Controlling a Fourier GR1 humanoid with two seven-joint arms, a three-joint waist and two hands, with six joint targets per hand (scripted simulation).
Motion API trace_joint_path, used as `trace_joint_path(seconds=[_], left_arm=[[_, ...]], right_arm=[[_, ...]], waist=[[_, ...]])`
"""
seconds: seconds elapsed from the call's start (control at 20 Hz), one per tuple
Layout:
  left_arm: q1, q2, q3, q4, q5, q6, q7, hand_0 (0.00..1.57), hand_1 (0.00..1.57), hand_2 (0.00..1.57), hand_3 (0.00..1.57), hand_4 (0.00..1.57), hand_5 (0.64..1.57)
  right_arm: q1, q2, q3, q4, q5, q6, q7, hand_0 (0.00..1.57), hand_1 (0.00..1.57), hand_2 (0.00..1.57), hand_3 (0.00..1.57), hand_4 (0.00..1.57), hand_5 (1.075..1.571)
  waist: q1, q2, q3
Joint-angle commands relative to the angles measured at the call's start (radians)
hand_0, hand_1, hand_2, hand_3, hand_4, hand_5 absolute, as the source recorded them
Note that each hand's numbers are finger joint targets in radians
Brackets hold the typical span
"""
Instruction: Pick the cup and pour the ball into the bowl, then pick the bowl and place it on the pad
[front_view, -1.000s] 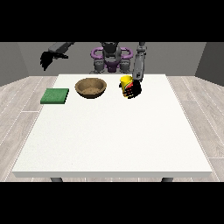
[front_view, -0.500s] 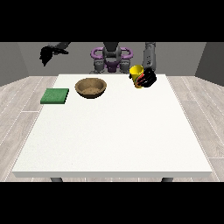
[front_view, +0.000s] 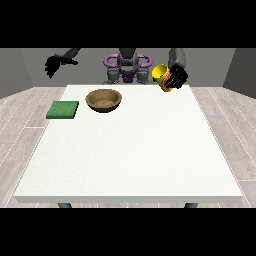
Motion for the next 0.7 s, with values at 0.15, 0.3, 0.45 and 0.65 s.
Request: trace_joint_path(seconds=[0.15,0.3,0.45,0.65], left_arm=[[-0.107,-0.047,-0.112,0.015,-0.224,0.092,0.258,1.49,1.49,1.57,1.57,1.51,1.267],[-0.153,-0.082,-0.198,0.038,-0.352,0.092,0.371,1.5,1.5,1.57,1.57,1.52,1.241],[-0.205,-0.094,-0.279,0.07,-0.479,0.061,0.469,1.56,1.56,1.57,1.57,1.57,1.207],[-0.294,-0.14,-0.41,0.072,-0.645,-0.017,0.556,1.54,1.54,1.57,1.57,1.48,1.334]], right_arm=[[-0.012,-0.015,0.004,0.056,0.009,0.041,-0.043,0.0,0.0,0.0,0.0,0.0,1.569],[-0.067,-0.061,-0.027,0.081,-0.03,0.059,0.016,0.0,0.0,0.0,0.0,0.0,1.57],[-0.045,-0.038,0.002,0.084,-0.02,0.075,0.022,0.0,0.0,0.0,0.0,0.0,1.57],[-0.056,-0.053,-0.022,0.146,-0.008,0.069,-0.031,0.0,0.0,0.0,0.0,0.0,1.571]], waist=[[-0.029,-0.001,0.0],[-0.031,-0.029,0.0003],[-0.056,-0.064,0.0008],[-0.021,-0.071,0.0021]])
